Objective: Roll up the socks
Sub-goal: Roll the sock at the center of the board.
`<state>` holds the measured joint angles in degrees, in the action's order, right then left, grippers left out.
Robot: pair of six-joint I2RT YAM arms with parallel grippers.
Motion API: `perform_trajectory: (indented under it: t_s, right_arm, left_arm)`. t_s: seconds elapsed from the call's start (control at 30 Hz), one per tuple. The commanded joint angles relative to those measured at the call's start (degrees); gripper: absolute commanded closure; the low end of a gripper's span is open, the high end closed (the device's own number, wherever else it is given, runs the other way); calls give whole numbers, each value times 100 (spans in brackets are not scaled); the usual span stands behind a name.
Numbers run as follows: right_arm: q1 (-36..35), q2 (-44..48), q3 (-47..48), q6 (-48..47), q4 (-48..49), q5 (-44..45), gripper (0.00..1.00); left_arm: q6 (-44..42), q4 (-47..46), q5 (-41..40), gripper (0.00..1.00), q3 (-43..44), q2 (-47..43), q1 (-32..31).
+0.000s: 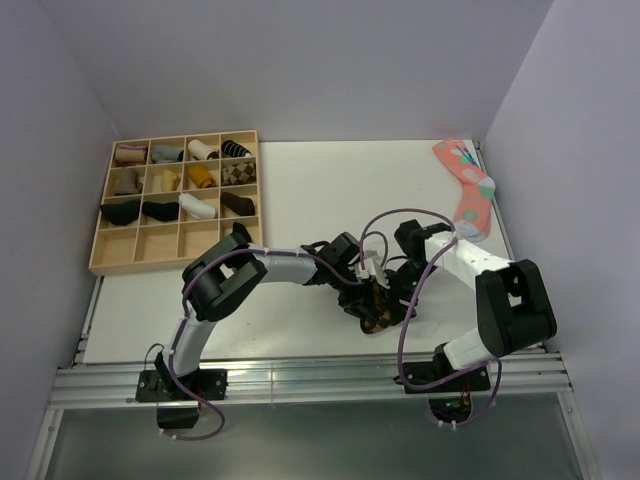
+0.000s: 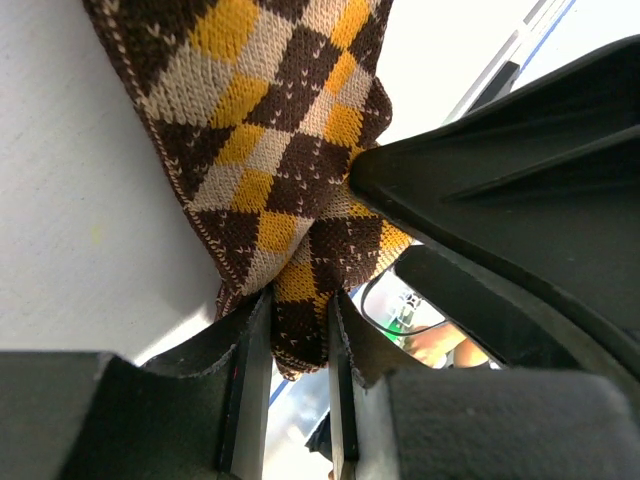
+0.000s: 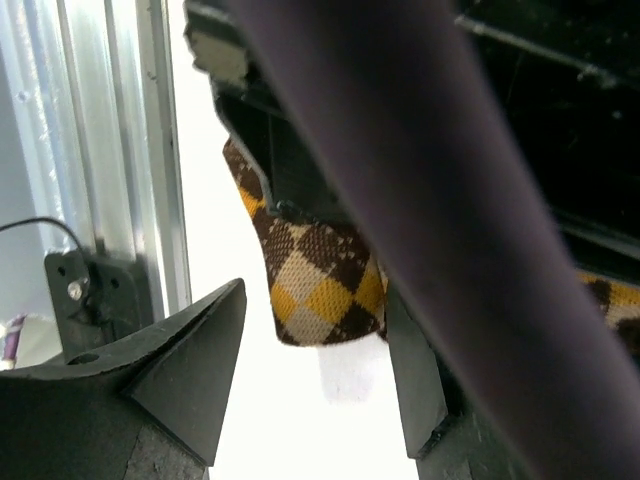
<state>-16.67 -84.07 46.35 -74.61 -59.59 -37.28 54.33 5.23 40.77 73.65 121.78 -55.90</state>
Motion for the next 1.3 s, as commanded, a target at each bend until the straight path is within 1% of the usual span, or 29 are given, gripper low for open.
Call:
perform_trajectory:
  t_s: [0.0,0.27,0.43,0.53,0.57,0.63,0.7,0.77,0.8,0.87,0.9,1.0,1.07,1.1,1.17,1.27]
  right_arm:
    - [-109,-74,-143,78,246,88,35]
    - [-135,-136,-179,210,378,177,37]
    - [-135,-294,-196,508,571,379,44]
    - [-135,-303,-275,623,668,476,46]
    - [-144,-294,-293,675,764,511,48]
    - [-135,-294,-337,790,826,537,58]
    - [-135,-285,-372,860,888,581,70]
    - [-135,-259,-398,895,932,607,71]
    - [-126,-233,-416,895,941,608,71]
    - [-126,-215,-442,887,967,625,72]
    - [-126,-206,-451,904,976,634,72]
    - [-135,-232,-460,895,967,652,73]
    - [-126,-224,-469,878,967,652,73]
    - [-126,-206,-486,895,976,652,73]
    - [-126,-215,-478,887,976,652,73]
    - [-118,-215,-469,904,976,669,73]
  left_arm:
    - [-71,294,-588,100,-193,347,0]
    - [43,162,-518,100,-245,312,18]
    - [183,-48,-448,100,-377,224,44]
    - [245,-128,-465,99,-447,180,53]
    - [280,-180,-456,100,-517,145,53]
    - [376,-356,-474,99,-579,101,62]
    - [456,-479,-544,96,-693,-13,62]
    - [623,-751,-763,89,-912,-223,62]
    - [745,-970,-816,82,-1001,-320,62]
    - [816,-1094,-1079,77,-1202,-574,88]
    - [869,-1217,-1150,70,-1273,-663,97]
    - [878,-1393,-1545,64,-1467,-971,114]
    - [895,-1568,-1791,61,-1651,-1207,123]
    - [939,-1691,-1801,58,-1721,-1270,141]
    - [966,-1946,-1845,55,-1853,-1401,167]
    - [1062,-2175,-1906,55,-2081,-1533,167]
